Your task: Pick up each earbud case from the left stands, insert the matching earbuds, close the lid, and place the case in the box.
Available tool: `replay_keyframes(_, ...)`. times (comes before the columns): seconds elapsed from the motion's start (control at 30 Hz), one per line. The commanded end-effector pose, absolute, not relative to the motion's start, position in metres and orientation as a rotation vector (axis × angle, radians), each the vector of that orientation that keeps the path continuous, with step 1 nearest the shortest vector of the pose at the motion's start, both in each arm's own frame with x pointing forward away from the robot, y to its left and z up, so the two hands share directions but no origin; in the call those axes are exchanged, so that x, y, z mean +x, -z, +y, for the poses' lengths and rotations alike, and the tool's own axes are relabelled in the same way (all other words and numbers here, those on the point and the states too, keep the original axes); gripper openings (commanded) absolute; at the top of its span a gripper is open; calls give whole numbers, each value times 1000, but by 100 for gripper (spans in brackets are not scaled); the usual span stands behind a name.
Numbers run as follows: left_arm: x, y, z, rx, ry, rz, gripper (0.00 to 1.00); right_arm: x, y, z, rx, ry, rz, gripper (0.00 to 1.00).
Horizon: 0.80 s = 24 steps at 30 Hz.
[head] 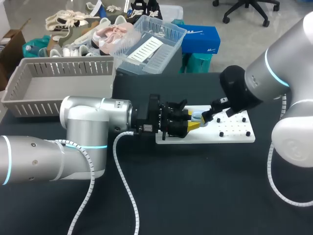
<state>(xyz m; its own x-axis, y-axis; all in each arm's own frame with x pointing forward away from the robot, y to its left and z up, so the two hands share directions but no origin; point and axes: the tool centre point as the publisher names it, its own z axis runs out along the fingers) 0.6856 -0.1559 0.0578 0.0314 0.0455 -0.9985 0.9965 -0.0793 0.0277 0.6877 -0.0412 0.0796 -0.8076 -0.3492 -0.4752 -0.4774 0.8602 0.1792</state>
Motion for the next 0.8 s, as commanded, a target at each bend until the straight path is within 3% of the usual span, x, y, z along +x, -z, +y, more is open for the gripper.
replay_keyframes(0.03, 687, -57, -156, 1317, 1224, 1182, 0, 690, -84, -41, -606, -386, 2596, 100)
replay_keyframes(0.33, 687, -57, -156, 1317, 1224, 1182, 0, 698, -98, -48, -603, -332, 2562, 100)
replay_keyframes(0.8, 687, -57, -156, 1317, 1224, 1182, 0, 720, -114, -118, -592, -20, 2549, 100)
